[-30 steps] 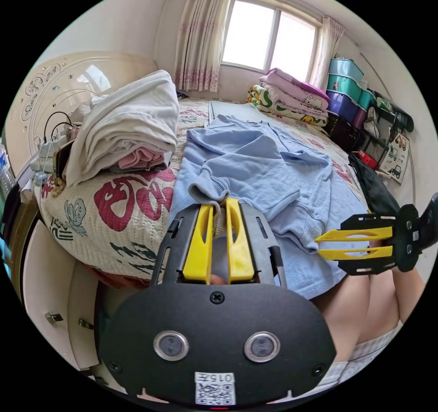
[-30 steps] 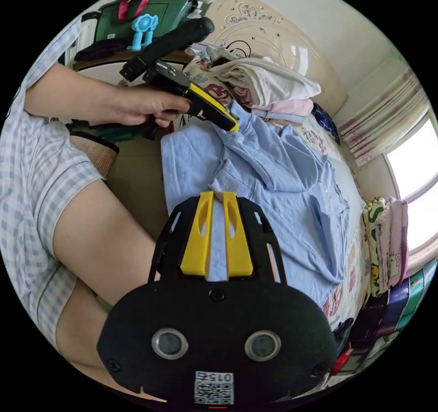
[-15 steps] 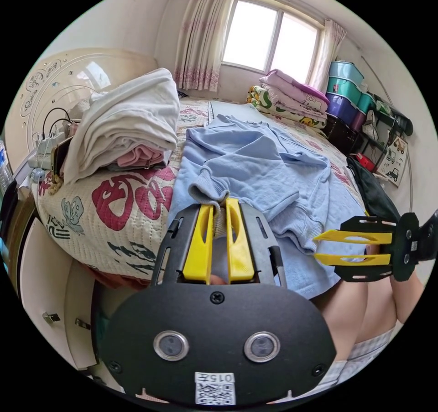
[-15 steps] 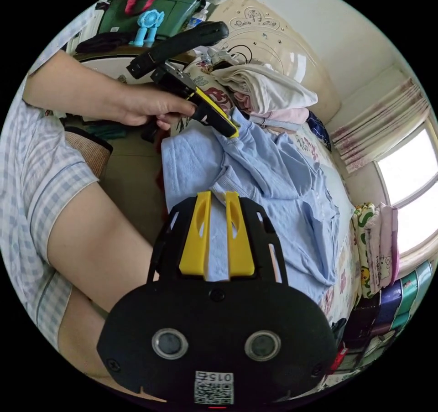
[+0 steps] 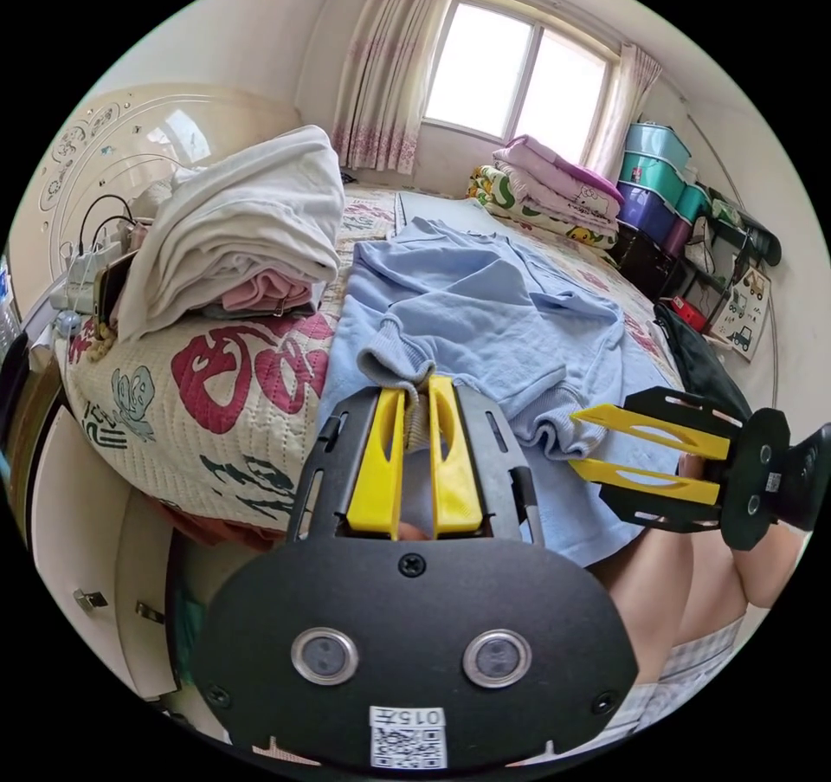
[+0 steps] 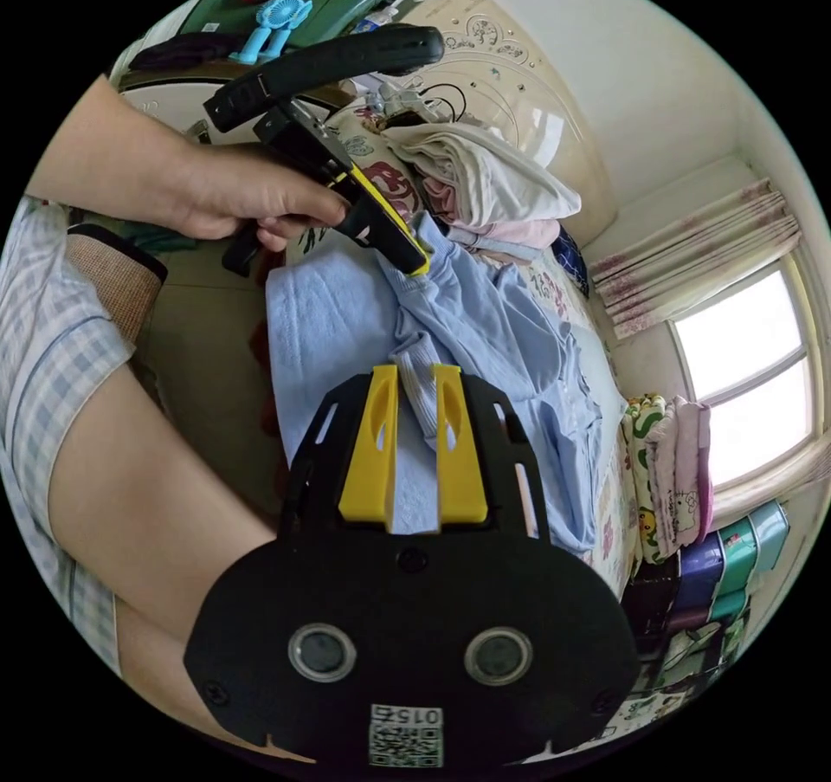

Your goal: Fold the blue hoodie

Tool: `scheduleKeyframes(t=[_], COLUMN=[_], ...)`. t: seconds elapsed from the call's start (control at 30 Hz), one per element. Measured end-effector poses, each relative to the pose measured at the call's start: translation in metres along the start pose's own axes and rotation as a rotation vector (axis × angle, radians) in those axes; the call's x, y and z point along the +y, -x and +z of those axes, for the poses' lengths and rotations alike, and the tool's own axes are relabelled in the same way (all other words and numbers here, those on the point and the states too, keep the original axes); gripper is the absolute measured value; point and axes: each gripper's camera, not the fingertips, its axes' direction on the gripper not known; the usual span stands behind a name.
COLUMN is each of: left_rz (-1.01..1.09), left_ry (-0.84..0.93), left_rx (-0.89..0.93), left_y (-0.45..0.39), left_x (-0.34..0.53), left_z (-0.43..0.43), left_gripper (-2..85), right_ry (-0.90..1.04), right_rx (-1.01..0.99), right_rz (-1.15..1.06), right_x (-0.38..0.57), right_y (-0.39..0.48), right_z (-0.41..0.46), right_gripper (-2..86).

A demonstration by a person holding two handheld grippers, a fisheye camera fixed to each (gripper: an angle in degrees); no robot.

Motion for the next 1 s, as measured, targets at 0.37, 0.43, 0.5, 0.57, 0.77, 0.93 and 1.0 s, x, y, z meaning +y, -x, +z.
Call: scheduleKeyframes(t=[0.37, 0.43, 0.5, 0.57, 0.77, 0.93, 1.0], left_rz=[-0.015, 0.041, 0.175, 0.343, 0.084, -0.112, -0.063], left_ry=[0.024, 0.027, -0.009, -0.132, -0.505, -0.423, -0.379], left_rx=[0.005, 0.035, 0.088, 0.09, -0.293, -0.15, -0.087], left_y=[0.006, 0.003, -0.002, 0.006, 0.141, 0.222, 0.216], left_x=[0.017, 0.004, -0.027, -0.102, -0.283, -0.229, -0.175], left_z=[0.013, 0.006, -0.012, -0.062, -0.199, -0.194, -0.178], left_gripper=[4.1, 3.6, 3.4, 3.3, 4.7, 6.7, 6.2], right_ry=[0.023, -0.014, -0.049, -0.058, 0.087, -0.244, -0.152], right_rx=[-0.061, -0.129, -0.147, -0.087, 0.458, 0.321, 0.215], right_rz=[0.072, 0.187, 0.341, 0.553, 1.391, 1.582, 1.457], right_x=[-0.021, -0.016, -0.001, 0.04, 0.243, 0.315, 0.297], right_y=[0.022, -0.002, -0.051, -0.15, -0.418, -0.375, -0.332], right_z=[-0.035, -0.052, -0.076, -0.117, -0.303, -0.412, -0.405], right_gripper=[2.9, 2.5, 2.2, 2.2, 5.6, 8.3, 8.4])
